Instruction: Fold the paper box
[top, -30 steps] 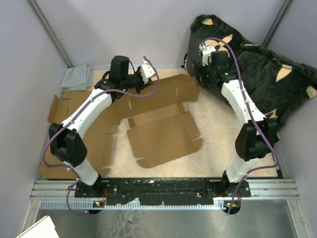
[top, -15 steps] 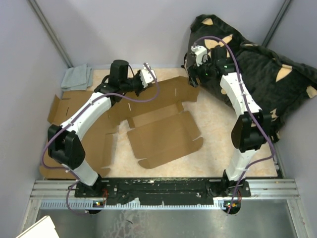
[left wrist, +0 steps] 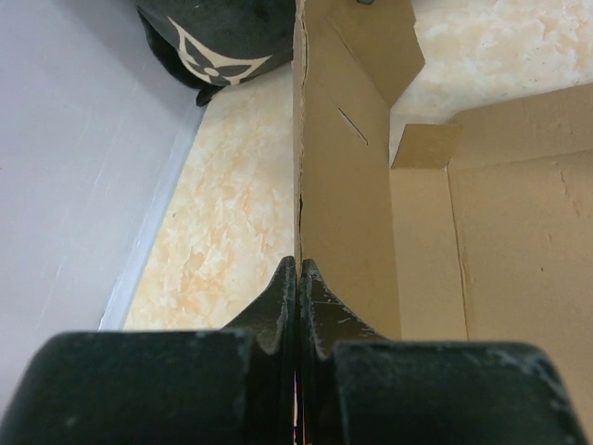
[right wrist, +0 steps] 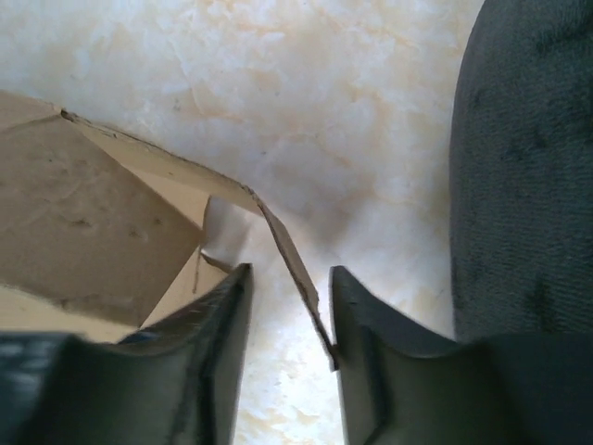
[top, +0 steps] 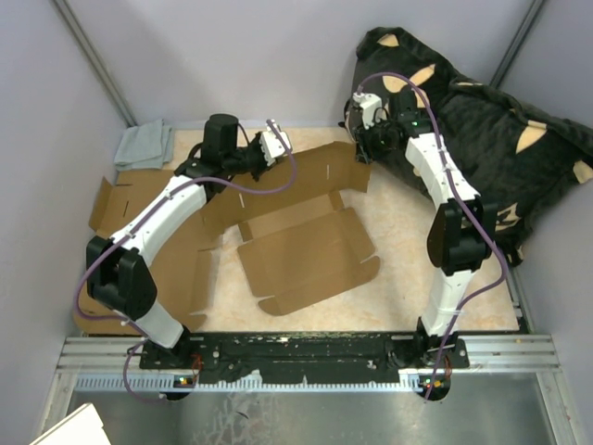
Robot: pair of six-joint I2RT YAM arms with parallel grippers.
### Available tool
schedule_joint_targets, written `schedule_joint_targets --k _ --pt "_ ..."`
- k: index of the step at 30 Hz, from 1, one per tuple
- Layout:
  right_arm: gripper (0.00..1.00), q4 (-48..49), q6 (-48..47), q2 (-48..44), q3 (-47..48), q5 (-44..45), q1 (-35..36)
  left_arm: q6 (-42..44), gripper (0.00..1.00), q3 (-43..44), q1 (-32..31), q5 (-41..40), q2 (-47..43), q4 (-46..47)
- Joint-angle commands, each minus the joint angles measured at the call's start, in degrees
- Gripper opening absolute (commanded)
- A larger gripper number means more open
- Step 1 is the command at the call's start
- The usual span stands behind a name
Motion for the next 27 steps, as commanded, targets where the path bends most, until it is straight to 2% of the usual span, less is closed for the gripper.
schedule_joint_targets --k 1,8,14,21,27 --pt "0.31 -0.49 4.89 -2.05 1.09 0.32 -0.40 -1.49 0.00 -0.83 -0.30 -0.65 -1.25 3.06" --pt "0.20 -5.00 15.10 -2.80 -1.00 0.54 0.01 -7.85 0.00 -0.34 -0.73 -1.19 -0.13 5.34" --pt "0.11 -10.71 21.01 0.20 1.13 3.30 2.67 -14.80 0.02 1.72 -1.80 -2.53 2.25 5.28" --pt "0.07 -9.45 25.96 -1.63 -0.88 6.13 5.07 -19.58 0.03 4.68 -4.07 -6.06 5.16 1.12" --pt "0.06 -8.57 28.55 -3.19 -3.17 6.62 5.12 -19.91 0.06 3.65 -5.20 -7.43 4.77 0.99"
